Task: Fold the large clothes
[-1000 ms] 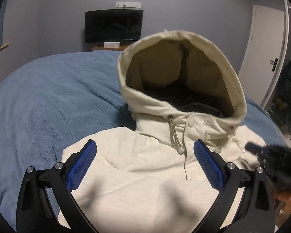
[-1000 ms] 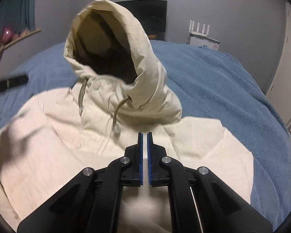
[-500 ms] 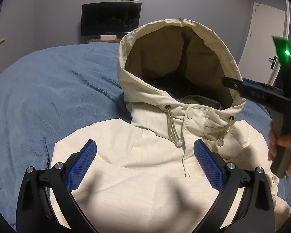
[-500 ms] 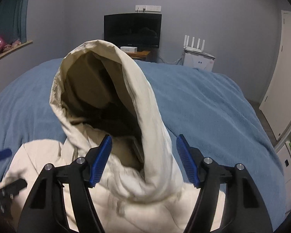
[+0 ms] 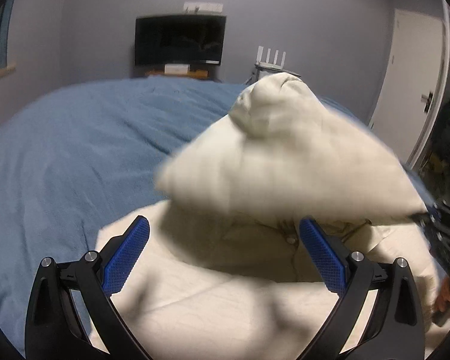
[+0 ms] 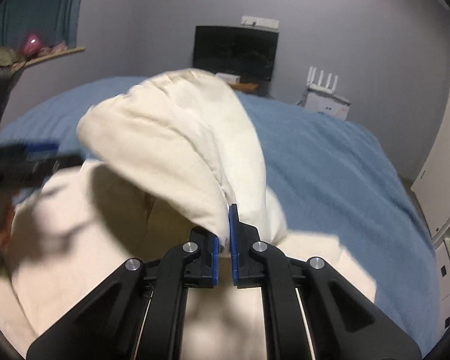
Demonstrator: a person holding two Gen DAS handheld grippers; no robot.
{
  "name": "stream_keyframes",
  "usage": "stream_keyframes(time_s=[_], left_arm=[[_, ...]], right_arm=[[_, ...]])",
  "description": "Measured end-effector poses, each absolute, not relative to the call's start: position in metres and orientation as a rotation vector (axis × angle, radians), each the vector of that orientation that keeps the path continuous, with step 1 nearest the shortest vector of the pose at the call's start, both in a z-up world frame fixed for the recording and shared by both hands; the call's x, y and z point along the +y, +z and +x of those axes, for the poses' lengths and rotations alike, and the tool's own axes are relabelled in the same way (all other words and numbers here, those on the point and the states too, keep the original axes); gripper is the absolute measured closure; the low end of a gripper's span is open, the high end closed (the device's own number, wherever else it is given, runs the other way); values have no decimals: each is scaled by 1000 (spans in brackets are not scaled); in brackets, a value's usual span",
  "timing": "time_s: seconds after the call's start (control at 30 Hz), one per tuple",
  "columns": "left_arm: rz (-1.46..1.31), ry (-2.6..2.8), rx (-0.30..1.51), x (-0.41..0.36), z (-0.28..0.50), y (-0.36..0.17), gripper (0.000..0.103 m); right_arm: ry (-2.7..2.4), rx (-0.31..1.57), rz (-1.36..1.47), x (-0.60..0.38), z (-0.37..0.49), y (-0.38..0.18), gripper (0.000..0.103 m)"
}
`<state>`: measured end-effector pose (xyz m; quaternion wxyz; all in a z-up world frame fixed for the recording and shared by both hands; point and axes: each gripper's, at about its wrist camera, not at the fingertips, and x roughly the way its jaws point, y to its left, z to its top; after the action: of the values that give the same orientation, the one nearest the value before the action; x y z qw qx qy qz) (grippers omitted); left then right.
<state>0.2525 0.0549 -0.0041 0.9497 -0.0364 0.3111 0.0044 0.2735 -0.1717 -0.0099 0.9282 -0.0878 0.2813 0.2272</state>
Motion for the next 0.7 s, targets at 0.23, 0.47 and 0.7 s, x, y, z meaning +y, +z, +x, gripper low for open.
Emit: stream_keyframes(time_s=[0.23,0.47,0.7], left_arm=[[223,-23,650,4,255,-26,37],[241,-61,630,-2,244,-21,96],[302,-157,669,-10,189,6,97]], right_arm=[[488,587,-135,-176,268,-18,98],[487,585,-112,-183,266,-24,98],[558,610,-87,-196,253,-23,98]])
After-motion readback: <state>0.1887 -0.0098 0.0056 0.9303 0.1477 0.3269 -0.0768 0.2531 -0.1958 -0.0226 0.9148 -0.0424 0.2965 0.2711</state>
